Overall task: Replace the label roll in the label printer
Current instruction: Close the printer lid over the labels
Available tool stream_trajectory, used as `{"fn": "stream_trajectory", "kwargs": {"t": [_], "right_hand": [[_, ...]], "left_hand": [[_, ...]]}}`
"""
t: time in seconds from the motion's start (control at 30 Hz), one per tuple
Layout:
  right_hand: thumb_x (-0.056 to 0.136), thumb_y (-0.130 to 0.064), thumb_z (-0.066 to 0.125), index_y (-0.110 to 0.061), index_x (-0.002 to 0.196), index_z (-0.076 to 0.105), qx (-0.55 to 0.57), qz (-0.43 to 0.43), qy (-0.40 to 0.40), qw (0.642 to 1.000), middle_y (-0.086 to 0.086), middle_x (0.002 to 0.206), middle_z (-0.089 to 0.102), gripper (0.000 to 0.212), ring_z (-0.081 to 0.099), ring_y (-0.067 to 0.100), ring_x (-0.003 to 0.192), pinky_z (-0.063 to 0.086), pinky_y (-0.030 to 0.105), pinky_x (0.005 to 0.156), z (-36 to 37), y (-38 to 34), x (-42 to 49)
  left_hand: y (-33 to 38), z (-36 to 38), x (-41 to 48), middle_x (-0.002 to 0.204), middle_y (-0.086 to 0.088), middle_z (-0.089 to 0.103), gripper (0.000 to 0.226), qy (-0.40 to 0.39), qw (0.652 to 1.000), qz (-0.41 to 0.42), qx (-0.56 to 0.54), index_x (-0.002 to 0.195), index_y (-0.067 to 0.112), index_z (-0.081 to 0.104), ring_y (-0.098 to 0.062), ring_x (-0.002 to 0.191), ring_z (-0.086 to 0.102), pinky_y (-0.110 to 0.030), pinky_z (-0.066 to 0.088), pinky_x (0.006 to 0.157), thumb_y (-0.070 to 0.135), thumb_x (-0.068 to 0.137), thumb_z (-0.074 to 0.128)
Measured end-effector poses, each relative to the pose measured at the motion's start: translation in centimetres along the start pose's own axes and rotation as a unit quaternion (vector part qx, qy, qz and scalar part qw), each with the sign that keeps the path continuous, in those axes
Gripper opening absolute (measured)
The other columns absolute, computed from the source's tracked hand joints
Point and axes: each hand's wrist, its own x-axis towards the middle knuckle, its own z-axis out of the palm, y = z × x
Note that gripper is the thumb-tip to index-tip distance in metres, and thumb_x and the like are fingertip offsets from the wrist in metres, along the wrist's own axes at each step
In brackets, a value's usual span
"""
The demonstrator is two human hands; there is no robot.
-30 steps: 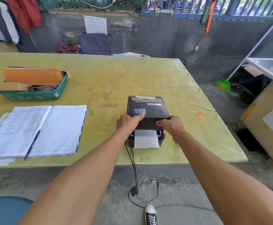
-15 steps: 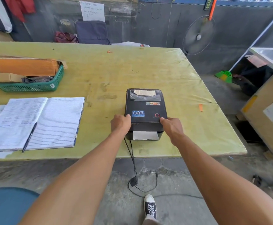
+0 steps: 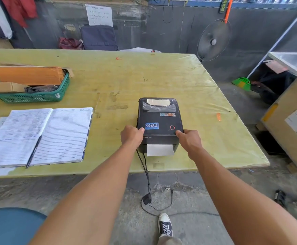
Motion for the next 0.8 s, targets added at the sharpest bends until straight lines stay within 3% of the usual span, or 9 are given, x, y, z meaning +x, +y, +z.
{"fn": "stream_trajectory", "kwargs": {"t": [0.1,0.23,0.37,0.47,0.8], "right_hand": [[0.093,-0.028,0.060,-0.007,0.090,0.070,0.000,0.009,-0.002,1.000,0.004,0.067,0.055,0.023,0.045,0.020,0.056,0.035,0.028,0.050,-0.06,-0.06,0.13],[0.092,-0.026,0.061,-0.004,0.088,0.070,0.016,0.028,-0.017,0.999,0.009,0.073,0.053,0.024,0.042,0.023,0.057,0.032,0.028,0.049,-0.06,0.05,0.34],[0.091,-0.028,0.062,-0.003,0.098,0.073,0.027,0.036,-0.025,0.999,0.012,0.083,0.063,0.028,0.063,0.032,0.083,0.040,0.031,0.062,-0.21,0.23,0.58],[0.091,-0.030,0.062,-0.007,0.101,0.074,0.030,0.041,-0.025,0.998,0.016,0.099,0.071,0.028,0.068,0.035,0.101,0.043,0.033,0.070,-0.10,0.41,0.62],[0.093,-0.031,0.061,-0.008,0.104,0.073,0.036,0.054,-0.026,0.998,0.017,0.108,0.073,0.028,0.071,0.034,0.099,0.042,0.031,0.063,-0.09,0.11,0.30]], "left_hand": [[-0.06,0.33,0.24,0.067,-0.004,0.051,0.044,-0.001,1.000,-0.010,-0.009,0.057,0.011,0.040,-0.019,0.048,0.039,-0.027,0.026,0.044,0.029,0.088,0.066],[-0.18,0.60,0.42,0.077,-0.007,0.058,0.036,-0.003,1.000,-0.010,-0.008,0.065,0.008,0.050,-0.022,0.056,0.048,-0.027,0.032,0.047,0.029,0.088,0.066],[-0.30,0.82,0.89,0.080,-0.008,0.060,0.034,-0.005,1.000,-0.008,-0.009,0.067,0.008,0.052,-0.027,0.064,0.052,-0.029,0.038,0.057,0.030,0.088,0.066],[-0.57,0.85,0.94,0.076,-0.008,0.059,0.035,-0.004,1.000,-0.007,-0.006,0.063,0.008,0.049,-0.024,0.058,0.049,-0.028,0.034,0.052,0.028,0.087,0.065],[-0.69,0.66,0.82,0.073,-0.010,0.055,0.045,-0.003,1.000,-0.002,-0.005,0.055,0.011,0.038,-0.025,0.057,0.044,-0.029,0.032,0.053,0.028,0.088,0.063]]}}
